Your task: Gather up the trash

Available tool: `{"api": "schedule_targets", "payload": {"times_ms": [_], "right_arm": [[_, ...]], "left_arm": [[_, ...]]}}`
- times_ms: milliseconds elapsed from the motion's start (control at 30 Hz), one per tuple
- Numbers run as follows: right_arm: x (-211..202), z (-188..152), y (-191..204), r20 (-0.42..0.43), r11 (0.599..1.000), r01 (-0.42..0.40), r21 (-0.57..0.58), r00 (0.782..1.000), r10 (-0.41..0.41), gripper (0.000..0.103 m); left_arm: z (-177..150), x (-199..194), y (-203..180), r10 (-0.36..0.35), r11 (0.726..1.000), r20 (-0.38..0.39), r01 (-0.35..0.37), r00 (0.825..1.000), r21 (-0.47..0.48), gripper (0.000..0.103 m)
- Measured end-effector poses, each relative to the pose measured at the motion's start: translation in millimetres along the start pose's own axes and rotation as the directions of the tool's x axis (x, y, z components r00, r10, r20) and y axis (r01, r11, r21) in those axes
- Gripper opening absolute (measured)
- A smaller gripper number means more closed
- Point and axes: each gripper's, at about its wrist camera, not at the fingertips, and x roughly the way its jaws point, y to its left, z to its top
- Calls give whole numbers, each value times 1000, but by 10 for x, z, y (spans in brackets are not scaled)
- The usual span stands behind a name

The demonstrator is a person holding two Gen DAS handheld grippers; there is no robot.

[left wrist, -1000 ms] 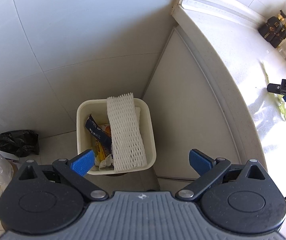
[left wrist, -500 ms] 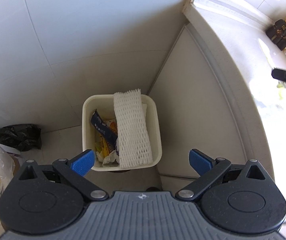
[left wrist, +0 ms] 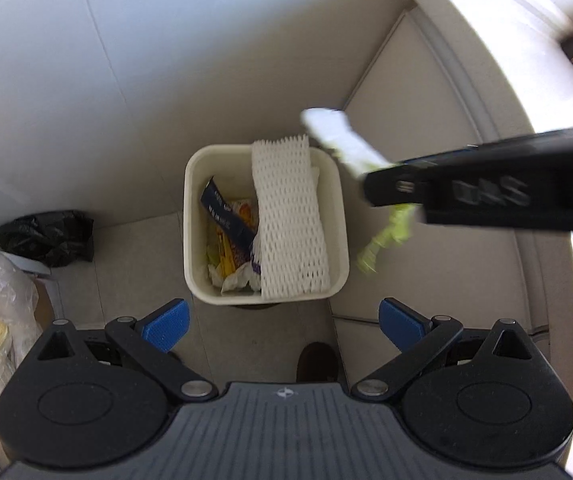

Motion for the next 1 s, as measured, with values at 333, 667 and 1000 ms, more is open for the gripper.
{"api": "schedule_targets", "payload": {"times_ms": [333, 667, 1000], "right_arm": [[374, 159, -1, -37, 988, -103, 115, 994, 107, 60], [26, 22, -77, 32, 993, -42, 109, 999, 38, 66], [-773, -380, -155, 192, 975, 82, 207, 974, -123, 76]], "left_arm": [[0, 56, 80, 5, 999, -8, -5, 1000, -34, 101], [70, -17, 32, 3, 1000, -11, -4, 1000, -21, 101], [81, -541, -202, 21, 996, 45, -24, 999, 80, 102]]}}
